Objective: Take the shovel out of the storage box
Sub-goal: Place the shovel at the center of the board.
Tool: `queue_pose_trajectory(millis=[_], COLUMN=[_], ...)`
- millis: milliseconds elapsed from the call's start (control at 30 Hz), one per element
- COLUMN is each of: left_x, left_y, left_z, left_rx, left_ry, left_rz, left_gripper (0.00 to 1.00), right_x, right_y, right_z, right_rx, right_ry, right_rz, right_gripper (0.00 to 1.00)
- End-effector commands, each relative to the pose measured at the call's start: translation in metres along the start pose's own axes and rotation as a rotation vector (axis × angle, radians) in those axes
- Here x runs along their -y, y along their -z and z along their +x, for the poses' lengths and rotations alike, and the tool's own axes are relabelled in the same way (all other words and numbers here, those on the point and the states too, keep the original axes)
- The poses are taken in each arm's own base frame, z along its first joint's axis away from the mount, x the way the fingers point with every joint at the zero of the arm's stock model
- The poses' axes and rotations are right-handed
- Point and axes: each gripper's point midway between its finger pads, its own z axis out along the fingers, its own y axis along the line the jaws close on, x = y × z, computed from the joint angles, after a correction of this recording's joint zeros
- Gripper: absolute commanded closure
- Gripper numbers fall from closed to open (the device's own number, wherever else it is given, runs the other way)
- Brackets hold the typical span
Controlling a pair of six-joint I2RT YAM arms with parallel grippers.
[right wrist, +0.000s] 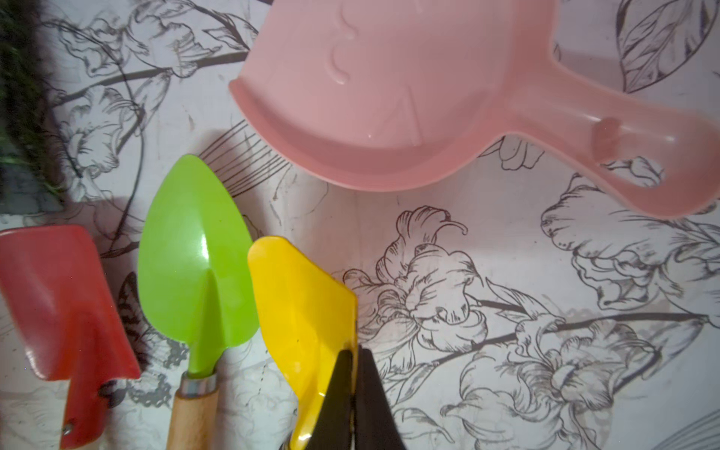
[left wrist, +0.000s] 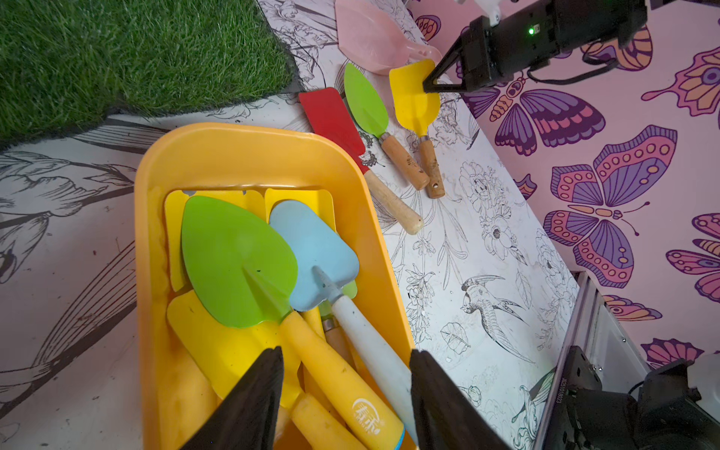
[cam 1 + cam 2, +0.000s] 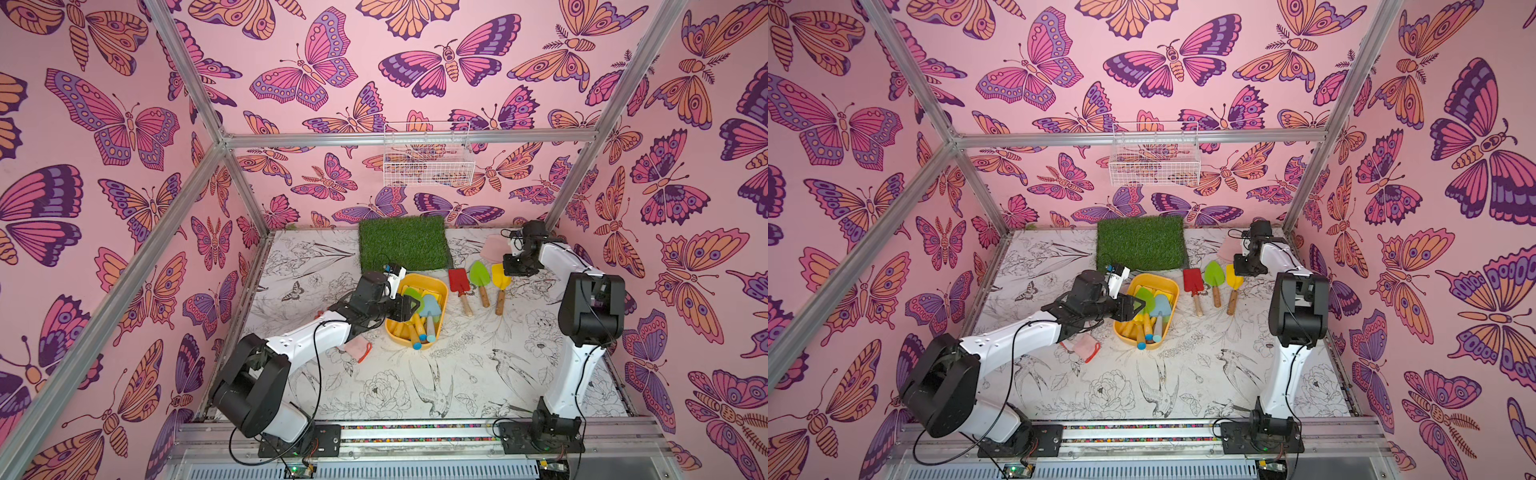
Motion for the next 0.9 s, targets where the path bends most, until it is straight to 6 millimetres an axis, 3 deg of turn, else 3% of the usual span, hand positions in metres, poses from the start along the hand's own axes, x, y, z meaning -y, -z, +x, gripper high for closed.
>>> queue_pose_trajectory(millis=[0, 233, 433, 533, 633, 867], left_x=[-0.006, -0.010, -0.013, -0.012, -0.012, -0.013], left_y=[-0.005, -0.008, -0.009, -0.007, -0.005, 0.001], left_z=[0.010, 0.010, 0.010, 0.009, 0.007, 0.006], left_rx=[-0.038, -0.046, -0.052, -0.049, -0.043, -0.033], left_ry=[-0.001, 0.002, 0.008, 0.007, 0.005, 0.004], left_rz=[-0.002, -0.009, -0.014, -0.016, -0.021, -0.038], left_gripper=[0.42, 0.42, 0.42, 0.42, 0.41, 0.37], right_x=[-0.001, 0.000, 0.001, 0.001, 0.000, -0.002], right_y=[-0.002, -0.018, -0.023, -0.019, -0.005, 0.052], right_z=[-0.008, -0.015, -0.020, -0.023, -0.028, -0.028], right_rx=[0.019, 0.004, 0.001, 0.013, 0.048, 0.181], right_ry=[-0.012, -0.045, -0.064, -0.071, -0.082, -0.171], right_rz=[-0.032, -0.055, -0.060, -0.061, -0.060, -0.031], right_gripper=[0.96, 0.89, 0.67, 0.61, 0.58, 0.52])
